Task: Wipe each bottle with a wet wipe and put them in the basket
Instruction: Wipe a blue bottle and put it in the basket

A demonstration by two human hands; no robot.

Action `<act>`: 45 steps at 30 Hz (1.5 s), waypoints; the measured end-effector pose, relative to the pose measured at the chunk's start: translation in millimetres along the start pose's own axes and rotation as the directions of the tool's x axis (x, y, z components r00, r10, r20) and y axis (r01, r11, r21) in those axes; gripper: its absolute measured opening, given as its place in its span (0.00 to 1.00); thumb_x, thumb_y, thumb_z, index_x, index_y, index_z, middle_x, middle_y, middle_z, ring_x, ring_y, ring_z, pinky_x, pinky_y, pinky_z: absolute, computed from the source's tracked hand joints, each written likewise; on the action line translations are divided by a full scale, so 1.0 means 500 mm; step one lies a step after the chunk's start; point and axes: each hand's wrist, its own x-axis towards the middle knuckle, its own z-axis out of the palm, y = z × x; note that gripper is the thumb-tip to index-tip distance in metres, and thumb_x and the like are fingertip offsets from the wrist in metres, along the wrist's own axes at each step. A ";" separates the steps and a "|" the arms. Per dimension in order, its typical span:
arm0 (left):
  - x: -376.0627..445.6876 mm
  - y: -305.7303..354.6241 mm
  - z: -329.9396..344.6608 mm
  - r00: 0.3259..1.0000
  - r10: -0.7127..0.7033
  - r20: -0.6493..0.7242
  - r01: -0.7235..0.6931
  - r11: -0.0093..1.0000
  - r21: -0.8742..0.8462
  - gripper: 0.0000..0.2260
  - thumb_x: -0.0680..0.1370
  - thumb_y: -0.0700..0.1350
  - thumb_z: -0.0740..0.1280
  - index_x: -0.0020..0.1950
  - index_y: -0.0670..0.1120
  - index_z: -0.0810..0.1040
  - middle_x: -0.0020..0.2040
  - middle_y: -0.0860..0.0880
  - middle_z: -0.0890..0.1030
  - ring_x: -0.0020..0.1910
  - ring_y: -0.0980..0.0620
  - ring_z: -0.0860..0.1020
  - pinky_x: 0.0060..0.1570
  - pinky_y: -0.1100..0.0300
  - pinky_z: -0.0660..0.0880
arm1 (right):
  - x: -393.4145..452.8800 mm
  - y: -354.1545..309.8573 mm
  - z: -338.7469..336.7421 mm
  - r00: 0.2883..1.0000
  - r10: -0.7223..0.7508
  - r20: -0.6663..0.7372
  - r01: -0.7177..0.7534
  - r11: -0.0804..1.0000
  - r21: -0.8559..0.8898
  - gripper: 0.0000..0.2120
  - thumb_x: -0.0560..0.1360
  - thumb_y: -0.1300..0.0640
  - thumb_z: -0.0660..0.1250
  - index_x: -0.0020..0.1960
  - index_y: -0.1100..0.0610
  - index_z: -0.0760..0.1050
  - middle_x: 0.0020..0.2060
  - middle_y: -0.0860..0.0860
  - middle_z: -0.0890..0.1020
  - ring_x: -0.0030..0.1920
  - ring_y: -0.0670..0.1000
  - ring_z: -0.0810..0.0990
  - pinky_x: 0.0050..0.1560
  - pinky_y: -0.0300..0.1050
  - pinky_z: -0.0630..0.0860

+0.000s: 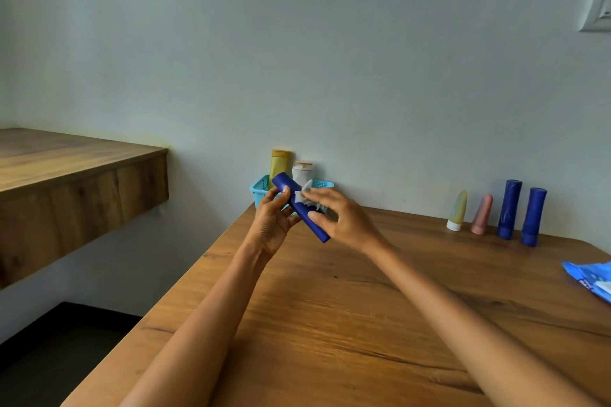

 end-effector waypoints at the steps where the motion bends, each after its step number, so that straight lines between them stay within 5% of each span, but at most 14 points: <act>1: 0.002 0.001 -0.004 1.000 0.003 -0.022 -0.003 1.000 0.007 0.10 0.77 0.42 0.63 0.57 0.42 0.73 0.48 0.45 0.81 0.46 0.47 0.81 0.44 0.54 0.80 | -0.013 0.005 0.003 1.000 -0.022 -0.012 0.022 1.000 -0.019 0.19 0.75 0.53 0.67 0.65 0.53 0.73 0.62 0.49 0.76 0.61 0.48 0.75 0.57 0.45 0.76; 8: 0.012 -0.001 -0.009 0.995 -0.030 -0.097 0.035 0.998 0.051 0.09 0.77 0.42 0.65 0.56 0.44 0.72 0.50 0.43 0.79 0.50 0.44 0.80 0.43 0.51 0.81 | -0.085 0.039 -0.026 0.995 -0.100 -0.008 0.099 0.992 -0.080 0.11 0.73 0.56 0.69 0.55 0.53 0.77 0.52 0.48 0.80 0.49 0.45 0.78 0.44 0.41 0.79; 11: 0.012 -0.006 -0.002 0.997 -0.048 -0.064 0.056 0.991 0.124 0.09 0.77 0.42 0.65 0.56 0.44 0.73 0.48 0.44 0.80 0.47 0.45 0.81 0.47 0.49 0.79 | -0.061 0.033 -0.040 0.982 -0.051 -0.180 0.050 0.999 -0.011 0.10 0.73 0.60 0.69 0.54 0.56 0.79 0.50 0.50 0.80 0.49 0.45 0.78 0.45 0.29 0.75; 14: -0.001 -0.019 0.010 0.996 -0.089 0.009 0.085 0.974 0.208 0.13 0.74 0.47 0.67 0.56 0.45 0.75 0.47 0.45 0.81 0.45 0.47 0.81 0.47 0.50 0.79 | 0.002 0.006 -0.050 0.950 -0.003 -0.312 0.006 1.000 0.008 0.09 0.74 0.60 0.68 0.54 0.56 0.80 0.49 0.52 0.80 0.48 0.46 0.78 0.46 0.34 0.76; 20: -0.004 -0.013 0.014 0.997 -0.063 0.053 0.050 0.973 0.227 0.16 0.71 0.52 0.68 0.56 0.47 0.78 0.45 0.48 0.83 0.43 0.50 0.82 0.44 0.53 0.80 | 0.056 -0.031 -0.016 0.981 0.033 -0.193 -0.041 0.999 -0.035 0.12 0.77 0.58 0.65 0.58 0.53 0.79 0.54 0.51 0.79 0.51 0.49 0.78 0.48 0.38 0.73; 26: -0.005 -0.011 -0.006 0.993 -0.067 -0.099 0.087 0.973 0.215 0.18 0.69 0.53 0.70 0.55 0.46 0.76 0.44 0.46 0.81 0.39 0.50 0.82 0.36 0.55 0.80 | -0.005 -0.016 0.000 0.991 0.038 -0.126 -0.039 0.999 -0.005 0.06 0.71 0.55 0.70 0.47 0.52 0.83 0.38 0.45 0.79 0.34 0.43 0.73 0.34 0.39 0.69; 30: -0.004 -0.015 0.001 0.991 -0.077 -0.112 0.103 0.964 0.245 0.21 0.69 0.52 0.70 0.57 0.45 0.75 0.45 0.45 0.80 0.39 0.49 0.82 0.35 0.56 0.79 | 0.025 -0.029 -0.006 0.956 0.079 -0.283 -0.074 0.997 0.027 0.09 0.75 0.58 0.67 0.54 0.54 0.81 0.47 0.50 0.81 0.42 0.44 0.76 0.41 0.36 0.73; 35: 0.006 -0.012 0.007 0.984 -0.064 -0.168 0.092 0.982 0.166 0.13 0.73 0.51 0.69 0.53 0.45 0.76 0.37 0.48 0.83 0.33 0.52 0.82 0.31 0.59 0.79 | 0.012 -0.048 0.019 0.989 -0.039 -0.139 0.026 0.995 -0.096 0.14 0.76 0.55 0.65 0.62 0.54 0.77 0.56 0.50 0.79 0.54 0.48 0.77 0.50 0.41 0.76; 41: 0.008 -0.009 -0.003 0.947 -0.084 -0.310 0.158 0.963 0.219 0.17 0.74 0.50 0.70 0.59 0.44 0.73 0.47 0.43 0.81 0.39 0.47 0.83 0.31 0.56 0.79 | -0.072 -0.035 -0.003 0.966 -0.254 -0.041 0.235 0.936 -0.264 0.10 0.74 0.52 0.65 0.50 0.53 0.82 0.48 0.48 0.81 0.48 0.47 0.79 0.44 0.44 0.79; 45: 0.004 -0.020 0.004 0.936 -0.087 -0.342 0.183 0.948 0.261 0.23 0.74 0.50 0.71 0.63 0.43 0.69 0.50 0.42 0.80 0.44 0.45 0.82 0.33 0.55 0.79 | -0.064 -0.018 -0.020 0.963 -0.112 -0.245 0.079 0.987 -0.141 0.09 0.74 0.59 0.68 0.52 0.58 0.81 0.51 0.51 0.80 0.52 0.48 0.79 0.47 0.43 0.80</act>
